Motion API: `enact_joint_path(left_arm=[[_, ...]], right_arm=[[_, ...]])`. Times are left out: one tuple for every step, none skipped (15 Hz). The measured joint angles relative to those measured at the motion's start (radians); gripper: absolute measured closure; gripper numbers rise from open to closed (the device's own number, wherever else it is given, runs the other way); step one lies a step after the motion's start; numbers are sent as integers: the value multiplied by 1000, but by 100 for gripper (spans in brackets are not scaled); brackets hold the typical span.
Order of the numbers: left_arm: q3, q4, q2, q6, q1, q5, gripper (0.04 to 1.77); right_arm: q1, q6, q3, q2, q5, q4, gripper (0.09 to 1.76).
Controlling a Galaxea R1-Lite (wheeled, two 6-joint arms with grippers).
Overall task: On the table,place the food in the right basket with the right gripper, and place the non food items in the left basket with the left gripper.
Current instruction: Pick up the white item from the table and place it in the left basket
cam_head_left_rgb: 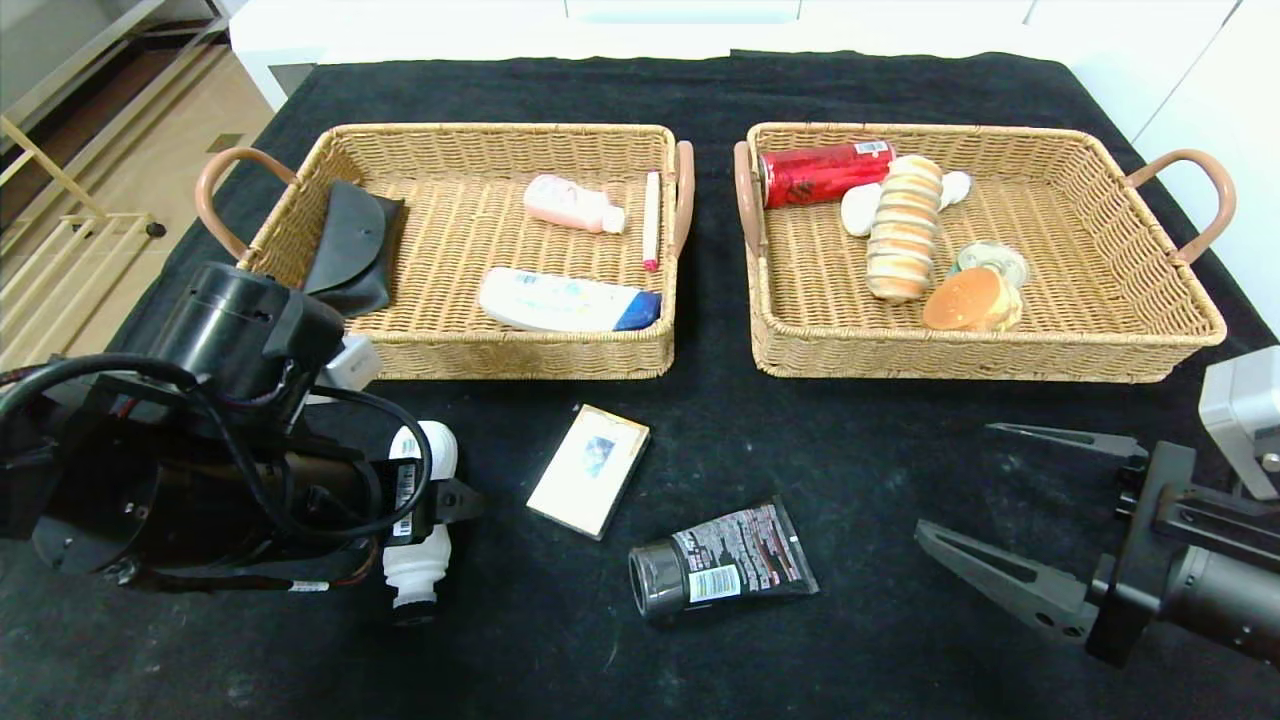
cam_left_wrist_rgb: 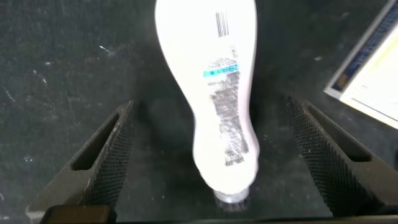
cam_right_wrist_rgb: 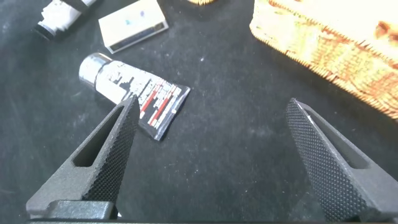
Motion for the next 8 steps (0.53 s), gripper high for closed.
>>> enact_joint_path(left_arm=[[7, -4, 1, 0, 0, 0, 9], [10, -8, 1, 0, 1, 0, 9], [12, -8, 1, 1, 1, 0, 20], [13, -7, 1, 1, 1, 0, 40], [13, -7, 1, 0, 1, 0, 55], [13, -7, 1, 1, 1, 0, 69], [14, -6, 1, 0, 1, 0, 82], [16, -6, 1, 1, 1, 0, 92]], right_arm=[[0, 1, 0, -2, 0, 1, 14], [0, 1, 0, -3, 0, 1, 14], [0, 0, 0, -3, 0, 1, 14], [0, 1, 0, -5, 0, 1, 14], [0, 1, 0, -7, 0, 1, 14], [0, 1, 0, -8, 0, 1, 14], [0, 1, 0, -8, 0, 1, 14], [0, 0, 2, -9, 0, 1, 14]])
